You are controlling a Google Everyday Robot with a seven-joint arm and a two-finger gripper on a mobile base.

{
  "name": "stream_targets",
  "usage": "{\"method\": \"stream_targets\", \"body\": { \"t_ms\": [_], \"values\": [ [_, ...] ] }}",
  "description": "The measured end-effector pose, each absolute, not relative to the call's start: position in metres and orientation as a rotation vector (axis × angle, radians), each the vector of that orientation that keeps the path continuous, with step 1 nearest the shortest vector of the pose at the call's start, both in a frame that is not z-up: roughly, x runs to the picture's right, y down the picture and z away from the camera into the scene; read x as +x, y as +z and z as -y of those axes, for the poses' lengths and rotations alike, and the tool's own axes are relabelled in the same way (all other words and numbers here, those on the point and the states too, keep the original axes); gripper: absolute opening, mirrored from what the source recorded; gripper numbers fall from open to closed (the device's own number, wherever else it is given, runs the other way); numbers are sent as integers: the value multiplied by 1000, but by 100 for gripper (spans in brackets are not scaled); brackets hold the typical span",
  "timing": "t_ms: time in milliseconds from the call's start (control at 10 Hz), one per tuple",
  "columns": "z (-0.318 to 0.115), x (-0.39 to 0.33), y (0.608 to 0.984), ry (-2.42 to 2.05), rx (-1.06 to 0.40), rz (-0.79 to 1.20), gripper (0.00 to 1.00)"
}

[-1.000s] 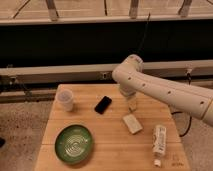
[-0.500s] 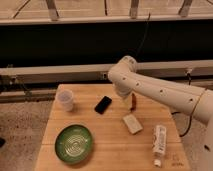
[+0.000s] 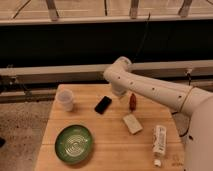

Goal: Place the eraser on the white sponge

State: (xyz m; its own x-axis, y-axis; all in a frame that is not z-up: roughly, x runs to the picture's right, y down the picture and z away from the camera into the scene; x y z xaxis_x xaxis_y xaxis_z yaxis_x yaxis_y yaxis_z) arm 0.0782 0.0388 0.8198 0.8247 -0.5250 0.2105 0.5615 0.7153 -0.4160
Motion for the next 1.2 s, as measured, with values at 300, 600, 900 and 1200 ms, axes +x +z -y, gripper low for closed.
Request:
{"method": "stream_targets", "body": {
  "t_ms": [300, 600, 900, 1200],
  "values": [
    [-39, 67, 835, -621, -501, 102, 80],
    [-41, 57, 852, -646, -521, 124, 80],
    [-43, 49, 867, -676, -541, 151, 80],
    [-53, 34, 883, -709, -560, 179, 80]
  ]
}}
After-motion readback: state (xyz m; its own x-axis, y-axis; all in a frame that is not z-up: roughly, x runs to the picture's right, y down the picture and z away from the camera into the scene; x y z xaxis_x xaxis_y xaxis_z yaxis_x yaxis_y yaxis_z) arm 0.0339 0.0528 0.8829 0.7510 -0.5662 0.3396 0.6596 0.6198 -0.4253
